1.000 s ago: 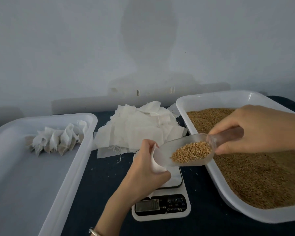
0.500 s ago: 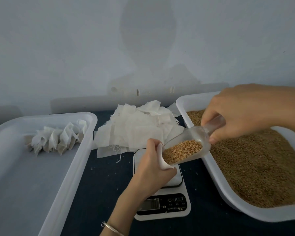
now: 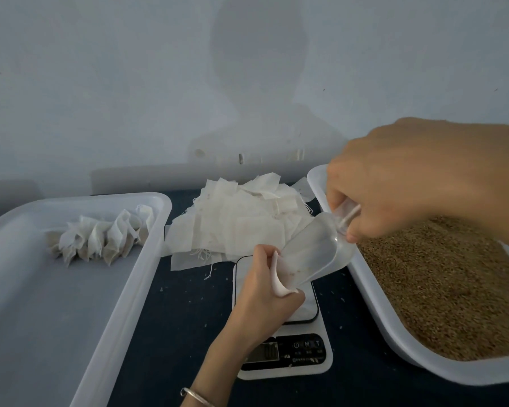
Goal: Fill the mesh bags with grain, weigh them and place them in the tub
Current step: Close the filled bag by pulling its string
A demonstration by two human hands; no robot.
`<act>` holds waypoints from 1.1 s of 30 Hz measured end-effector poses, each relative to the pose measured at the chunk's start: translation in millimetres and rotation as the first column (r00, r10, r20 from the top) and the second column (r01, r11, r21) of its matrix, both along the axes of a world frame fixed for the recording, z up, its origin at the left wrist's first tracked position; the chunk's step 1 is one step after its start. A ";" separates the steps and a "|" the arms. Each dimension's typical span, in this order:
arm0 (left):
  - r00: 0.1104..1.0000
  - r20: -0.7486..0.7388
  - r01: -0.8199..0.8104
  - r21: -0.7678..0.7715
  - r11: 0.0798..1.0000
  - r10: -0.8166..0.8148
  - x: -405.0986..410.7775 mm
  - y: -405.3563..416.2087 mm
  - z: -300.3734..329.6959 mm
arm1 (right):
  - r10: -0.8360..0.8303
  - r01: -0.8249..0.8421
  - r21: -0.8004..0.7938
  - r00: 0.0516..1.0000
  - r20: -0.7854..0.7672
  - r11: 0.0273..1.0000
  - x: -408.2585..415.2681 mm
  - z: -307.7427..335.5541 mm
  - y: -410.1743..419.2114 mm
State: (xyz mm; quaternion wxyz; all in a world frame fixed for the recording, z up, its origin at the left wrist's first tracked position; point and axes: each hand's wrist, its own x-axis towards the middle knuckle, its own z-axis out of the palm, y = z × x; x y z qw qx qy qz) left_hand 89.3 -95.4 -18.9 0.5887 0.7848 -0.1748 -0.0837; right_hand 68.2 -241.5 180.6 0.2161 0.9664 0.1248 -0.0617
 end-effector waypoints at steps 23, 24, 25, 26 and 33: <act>0.990 0.141 0.027 -0.164 0.986 -0.004 12.0 22.0 -15.7 | -0.688 0.221 0.913 0.721 0.083 0.342 -45.3 -153.7 -132.4; 0.990 0.143 0.028 -0.188 0.982 -0.001 12.8 25.9 -15.8 | -0.693 0.235 0.906 0.716 0.082 0.351 -46.0 -157.0 -132.8; 0.992 0.128 0.016 -0.235 0.972 0.014 13.8 29.3 -14.9 | -0.696 0.250 0.893 0.713 0.091 0.373 -46.6 -159.1 -133.0; 0.995 0.093 -0.016 -0.297 0.955 0.046 13.7 32.5 -12.1 | -0.697 0.260 0.881 0.710 0.104 0.396 -46.9 -159.9 -132.6; 0.996 0.017 -0.080 -0.362 0.929 0.093 7.6 48.1 -13.8 | -0.690 0.262 0.873 0.716 0.110 0.411 -47.1 -161.3 -130.1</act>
